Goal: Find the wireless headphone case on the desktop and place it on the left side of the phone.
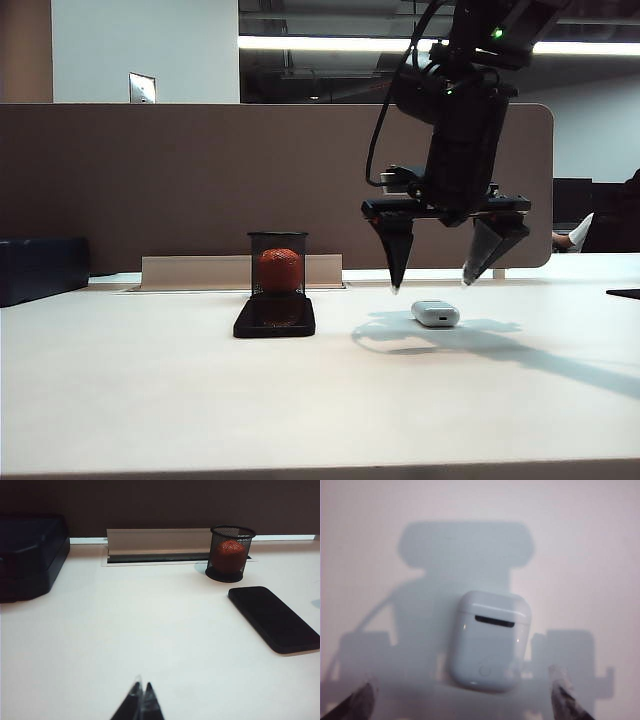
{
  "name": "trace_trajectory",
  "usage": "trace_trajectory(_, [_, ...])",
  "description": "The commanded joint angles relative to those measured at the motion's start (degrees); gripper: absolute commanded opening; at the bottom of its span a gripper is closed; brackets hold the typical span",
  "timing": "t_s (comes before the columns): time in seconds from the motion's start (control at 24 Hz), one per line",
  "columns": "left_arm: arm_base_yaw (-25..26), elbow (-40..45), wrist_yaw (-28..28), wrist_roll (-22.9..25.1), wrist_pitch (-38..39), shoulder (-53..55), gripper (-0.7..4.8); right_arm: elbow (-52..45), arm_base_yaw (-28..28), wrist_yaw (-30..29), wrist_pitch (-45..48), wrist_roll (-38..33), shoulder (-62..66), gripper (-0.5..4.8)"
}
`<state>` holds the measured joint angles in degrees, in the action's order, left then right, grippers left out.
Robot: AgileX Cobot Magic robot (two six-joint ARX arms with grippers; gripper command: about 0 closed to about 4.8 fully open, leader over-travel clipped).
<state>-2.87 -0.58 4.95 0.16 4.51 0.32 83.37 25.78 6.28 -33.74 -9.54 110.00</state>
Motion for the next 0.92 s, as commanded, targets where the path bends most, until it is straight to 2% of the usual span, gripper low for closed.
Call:
trace_trajectory(0.04, [0.09, -0.13, 0.24, -0.20, -0.72, 0.04, -0.05, 0.31, 0.13, 0.28, 1.77, -1.03, 0.72, 4.79])
trace_trajectory(0.38, [0.09, -0.11, 0.24, -0.20, -0.72, 0.04, -0.05, 0.31, 0.11, 0.31, 3.82, -1.42, 2.62, 4.79])
trace_trajectory(0.58, [0.09, -0.13, 0.24, -0.20, -0.72, 0.04, -0.05, 0.31, 0.00, 3.08, 4.76, -1.46, 2.93, 4.79])
trace_trajectory(0.79, [0.09, -0.11, 0.24, -0.20, -0.72, 0.04, -0.05, 0.31, -1.53, 1.20, 5.60, -5.46, 3.04, 4.79])
trace_trajectory(0.92, [0.09, -0.11, 0.24, -0.17, -0.72, 0.04, -0.05, 0.31, -2.05, -1.14, 5.90, -5.51, 3.04, 4.79])
